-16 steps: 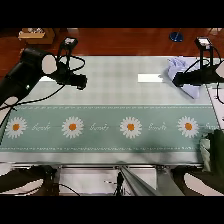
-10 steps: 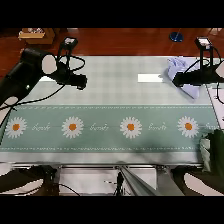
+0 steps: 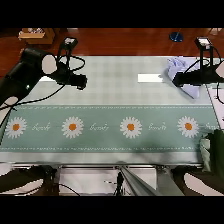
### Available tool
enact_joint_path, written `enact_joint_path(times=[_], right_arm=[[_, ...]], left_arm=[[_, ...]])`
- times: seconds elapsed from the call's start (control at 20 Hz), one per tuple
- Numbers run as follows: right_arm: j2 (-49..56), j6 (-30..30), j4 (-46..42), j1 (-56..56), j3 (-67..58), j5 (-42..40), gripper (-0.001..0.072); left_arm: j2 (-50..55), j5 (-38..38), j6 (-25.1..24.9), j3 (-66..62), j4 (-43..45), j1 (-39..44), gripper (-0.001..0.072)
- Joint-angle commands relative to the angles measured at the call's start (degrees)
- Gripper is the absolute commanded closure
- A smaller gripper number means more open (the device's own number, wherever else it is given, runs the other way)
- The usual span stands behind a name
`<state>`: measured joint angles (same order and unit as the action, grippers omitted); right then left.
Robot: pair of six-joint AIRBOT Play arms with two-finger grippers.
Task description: Fold the shirts.
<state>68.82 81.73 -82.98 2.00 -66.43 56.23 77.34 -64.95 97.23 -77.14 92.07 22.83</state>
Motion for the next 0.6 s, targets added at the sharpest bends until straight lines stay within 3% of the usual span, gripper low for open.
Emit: enact_joint_path(times=[0.0,0.55], right_arm=[[0.0,0.0,0.0,0.0,0.0,0.0,0.0166],[0.0,0.1,1.4,0.0,0.0,-9.4,0.0169]], left_arm=[[0.0,0.0,0.0,0.0,0.0,-0.1,0.0094],[0.6,1.1,0.0,0.0,0.0,0.0,0.0095]])
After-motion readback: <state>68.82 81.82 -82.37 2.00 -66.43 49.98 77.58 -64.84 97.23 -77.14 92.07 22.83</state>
